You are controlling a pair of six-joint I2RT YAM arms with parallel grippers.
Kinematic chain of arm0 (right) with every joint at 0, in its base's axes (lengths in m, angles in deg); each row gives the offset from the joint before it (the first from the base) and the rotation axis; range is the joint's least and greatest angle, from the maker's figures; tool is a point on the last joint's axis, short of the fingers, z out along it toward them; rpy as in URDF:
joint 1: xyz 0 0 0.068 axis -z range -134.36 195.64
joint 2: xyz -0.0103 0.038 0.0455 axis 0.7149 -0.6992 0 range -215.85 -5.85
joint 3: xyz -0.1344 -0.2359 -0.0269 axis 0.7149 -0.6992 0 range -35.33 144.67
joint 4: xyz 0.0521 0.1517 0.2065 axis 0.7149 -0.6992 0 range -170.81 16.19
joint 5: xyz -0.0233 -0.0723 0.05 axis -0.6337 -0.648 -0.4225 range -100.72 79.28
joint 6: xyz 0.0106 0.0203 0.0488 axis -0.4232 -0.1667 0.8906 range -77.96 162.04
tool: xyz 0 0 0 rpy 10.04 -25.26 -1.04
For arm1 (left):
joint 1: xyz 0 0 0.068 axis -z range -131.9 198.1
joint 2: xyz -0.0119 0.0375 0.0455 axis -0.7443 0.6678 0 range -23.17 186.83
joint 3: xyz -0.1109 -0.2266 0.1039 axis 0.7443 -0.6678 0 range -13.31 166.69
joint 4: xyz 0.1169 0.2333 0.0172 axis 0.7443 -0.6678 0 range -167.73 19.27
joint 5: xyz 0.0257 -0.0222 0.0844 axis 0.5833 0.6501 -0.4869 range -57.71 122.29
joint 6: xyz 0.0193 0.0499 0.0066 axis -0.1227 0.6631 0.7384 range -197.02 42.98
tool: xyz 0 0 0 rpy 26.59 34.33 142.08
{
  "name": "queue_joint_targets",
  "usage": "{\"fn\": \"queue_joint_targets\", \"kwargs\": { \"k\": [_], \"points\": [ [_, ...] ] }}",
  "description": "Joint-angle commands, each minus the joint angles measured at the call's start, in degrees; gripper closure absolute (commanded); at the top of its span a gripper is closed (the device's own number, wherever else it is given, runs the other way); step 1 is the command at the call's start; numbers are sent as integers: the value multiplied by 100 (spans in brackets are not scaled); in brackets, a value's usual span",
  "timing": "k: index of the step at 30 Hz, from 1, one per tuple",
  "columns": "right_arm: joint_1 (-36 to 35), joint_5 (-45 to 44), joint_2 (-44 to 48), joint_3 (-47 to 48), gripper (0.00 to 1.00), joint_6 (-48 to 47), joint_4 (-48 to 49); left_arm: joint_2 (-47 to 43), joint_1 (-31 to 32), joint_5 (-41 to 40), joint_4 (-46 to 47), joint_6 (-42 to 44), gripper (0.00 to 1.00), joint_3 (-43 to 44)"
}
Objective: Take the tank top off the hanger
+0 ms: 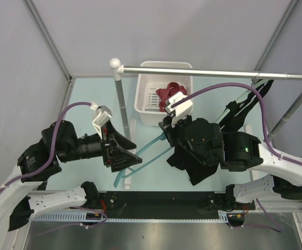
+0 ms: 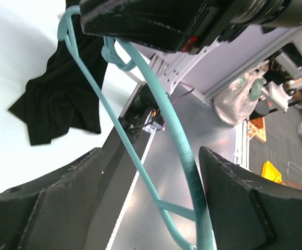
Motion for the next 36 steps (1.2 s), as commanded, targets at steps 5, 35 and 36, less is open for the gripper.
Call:
{"fn": "queue_joint_targets", "kwargs": {
  "k": [5,35,36],
  "points": [
    [6,-96,-135,471,100,33,19,128,291,-769,-357,231,46,125],
    [-152,1031,2701,235,2,1439,345,725,318,-1008,221,504,100,1338],
    [-152,942,2878,165,2,1492,283,804,318,-964,292,504,100,1382]
  ]
}}
